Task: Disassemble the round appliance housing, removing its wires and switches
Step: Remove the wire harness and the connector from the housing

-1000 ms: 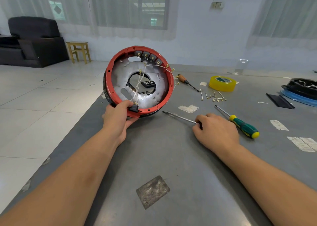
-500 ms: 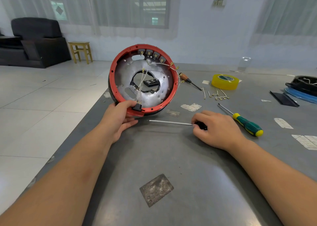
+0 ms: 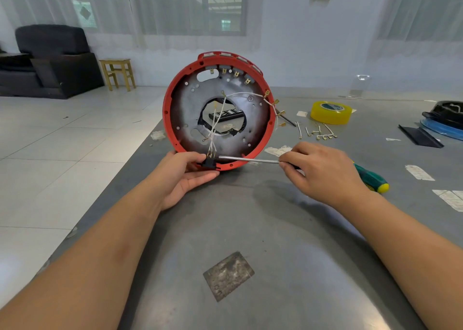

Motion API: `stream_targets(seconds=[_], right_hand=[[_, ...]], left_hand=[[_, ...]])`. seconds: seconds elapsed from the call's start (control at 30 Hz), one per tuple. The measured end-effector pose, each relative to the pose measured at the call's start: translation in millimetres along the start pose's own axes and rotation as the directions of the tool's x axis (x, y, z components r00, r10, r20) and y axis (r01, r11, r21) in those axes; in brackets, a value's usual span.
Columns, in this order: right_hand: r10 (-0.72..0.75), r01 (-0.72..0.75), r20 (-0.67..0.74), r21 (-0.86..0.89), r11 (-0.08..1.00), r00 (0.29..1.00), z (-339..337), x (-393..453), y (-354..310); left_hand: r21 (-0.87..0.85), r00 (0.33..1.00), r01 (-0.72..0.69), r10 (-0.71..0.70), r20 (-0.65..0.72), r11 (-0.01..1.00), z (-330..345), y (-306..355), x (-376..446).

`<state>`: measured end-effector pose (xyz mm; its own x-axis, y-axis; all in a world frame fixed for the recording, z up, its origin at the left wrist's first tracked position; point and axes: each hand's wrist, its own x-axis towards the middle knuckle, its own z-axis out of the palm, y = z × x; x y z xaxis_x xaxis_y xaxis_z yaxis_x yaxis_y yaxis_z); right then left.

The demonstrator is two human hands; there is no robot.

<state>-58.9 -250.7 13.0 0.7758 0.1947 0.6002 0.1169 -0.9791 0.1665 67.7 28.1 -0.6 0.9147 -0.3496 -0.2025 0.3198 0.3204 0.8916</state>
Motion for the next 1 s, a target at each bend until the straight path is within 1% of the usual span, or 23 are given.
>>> stream_targets(seconds=[0.1, 0.3, 0.53, 0.7, 1.0], right_hand=[[-0.054, 0.054, 0.003, -0.025, 0.998, 0.999, -3.2, 3.8, 2.2], [-0.084, 0.083, -0.021, -0.018, 0.996, 0.996, -7.2, 5.5, 2.9], [-0.126, 0.126, -0.039, -0.004, 0.992, 0.991, -13.6, 10.7, 4.2], [-0.151, 0.151, 0.015, 0.01, 0.989, 0.988, -19.5, 13.0, 4.1], [-0.161, 0.161, 0.019, -0.014, 0.987, 0.987, -14.6, 11.1, 0.6]], left_hand=[[-0.023, 1.0, 0.015, -0.015, 0.014, 1.0, 1.9, -0.8, -1.7], [-0.055, 1.0, 0.024, -0.024, 0.003, 0.998, 3.0, -1.0, -1.2], [-0.009, 0.998, 0.028, -0.028, -0.048, 1.0, 6.2, -1.4, 0.5], [0.03, 0.997, 0.037, -0.035, -0.075, 0.999, 9.1, -1.9, 0.6], [0.079, 0.991, 0.047, -0.037, -0.127, 0.996, 12.4, -1.0, 2.8]])
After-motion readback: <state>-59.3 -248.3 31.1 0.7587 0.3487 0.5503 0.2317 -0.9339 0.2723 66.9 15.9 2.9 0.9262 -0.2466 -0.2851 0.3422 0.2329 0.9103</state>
